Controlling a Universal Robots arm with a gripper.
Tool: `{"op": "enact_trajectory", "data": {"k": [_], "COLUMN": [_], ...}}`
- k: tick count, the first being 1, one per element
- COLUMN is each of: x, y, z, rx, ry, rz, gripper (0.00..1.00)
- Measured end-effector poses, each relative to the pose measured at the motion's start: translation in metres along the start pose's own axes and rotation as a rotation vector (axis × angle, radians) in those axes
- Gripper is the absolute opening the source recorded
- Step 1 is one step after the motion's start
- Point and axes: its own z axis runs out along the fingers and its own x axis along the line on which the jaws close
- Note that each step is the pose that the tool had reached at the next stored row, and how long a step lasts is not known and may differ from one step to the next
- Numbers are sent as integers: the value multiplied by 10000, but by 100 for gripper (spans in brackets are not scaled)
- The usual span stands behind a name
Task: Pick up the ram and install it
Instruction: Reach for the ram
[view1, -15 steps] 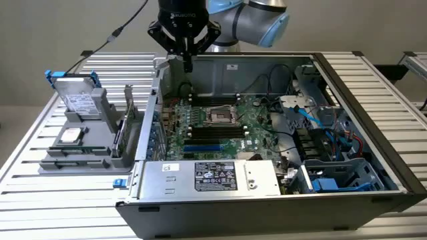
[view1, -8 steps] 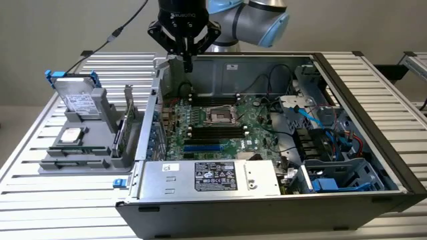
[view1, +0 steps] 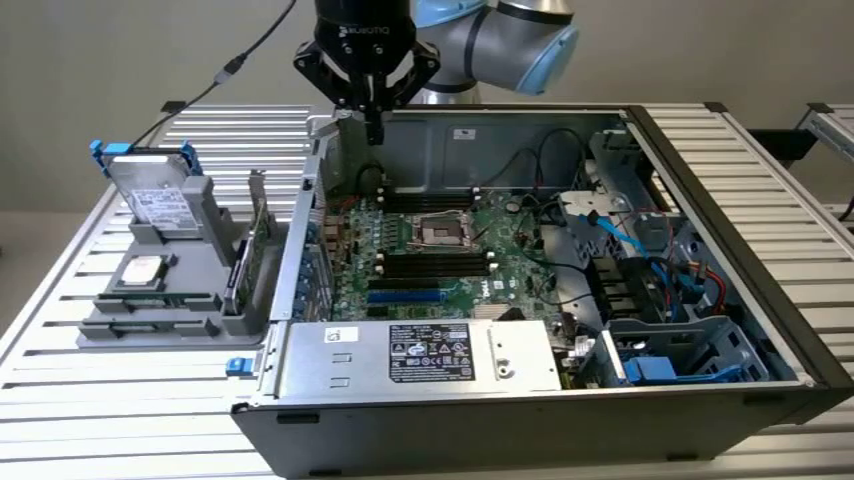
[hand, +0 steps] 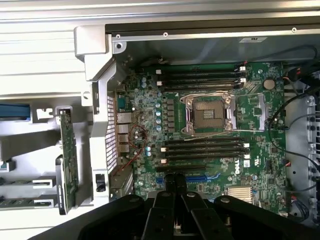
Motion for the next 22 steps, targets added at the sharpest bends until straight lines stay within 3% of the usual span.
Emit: {"op": "enact_trajectory", "data": {"k": [22], "x": [991], "y": [-11], "z": [62], "rx": [-6], "ry": [8], "rz": [0], "gripper": [10]}}
